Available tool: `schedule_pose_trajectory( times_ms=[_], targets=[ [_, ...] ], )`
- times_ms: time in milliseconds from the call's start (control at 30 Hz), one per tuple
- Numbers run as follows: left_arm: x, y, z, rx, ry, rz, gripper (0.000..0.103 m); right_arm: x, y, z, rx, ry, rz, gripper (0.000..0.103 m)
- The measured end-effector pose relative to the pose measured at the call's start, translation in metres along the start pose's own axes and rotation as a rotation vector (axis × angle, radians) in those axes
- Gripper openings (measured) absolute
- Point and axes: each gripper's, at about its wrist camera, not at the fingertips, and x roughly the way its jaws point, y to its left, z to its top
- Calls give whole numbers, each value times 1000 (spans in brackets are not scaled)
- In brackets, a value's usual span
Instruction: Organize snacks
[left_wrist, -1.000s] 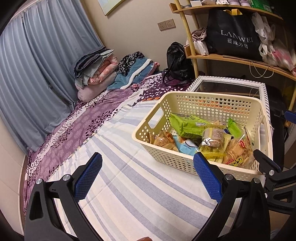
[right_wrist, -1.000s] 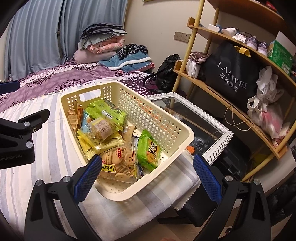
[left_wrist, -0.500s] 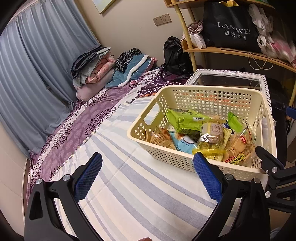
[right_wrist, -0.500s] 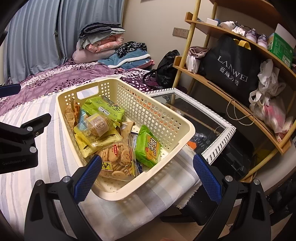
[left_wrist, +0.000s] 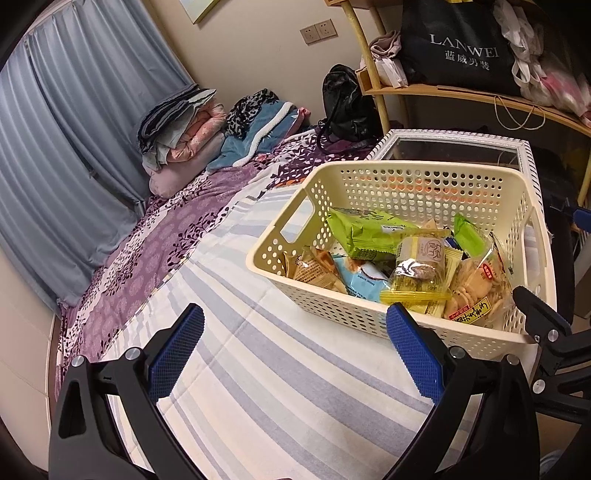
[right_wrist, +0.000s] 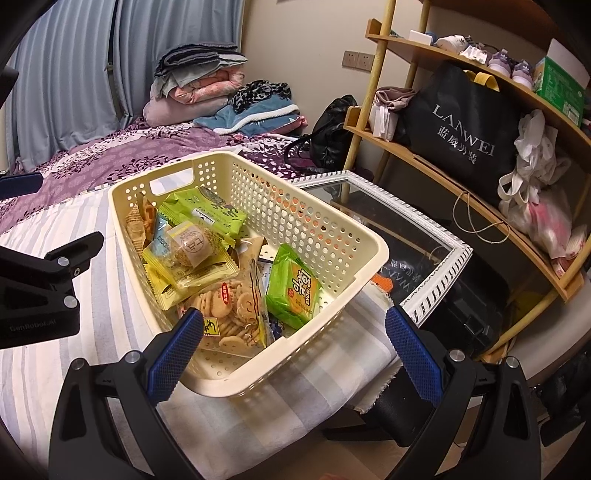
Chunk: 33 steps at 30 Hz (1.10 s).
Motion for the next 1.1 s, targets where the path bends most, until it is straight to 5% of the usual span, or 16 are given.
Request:
schedule_pose_trajectory(
  times_ms=[1100],
  targets=[
    [-9,-9,0,36,-43,-20,100,0,-6,-3,20,0,-1,98]
  ],
)
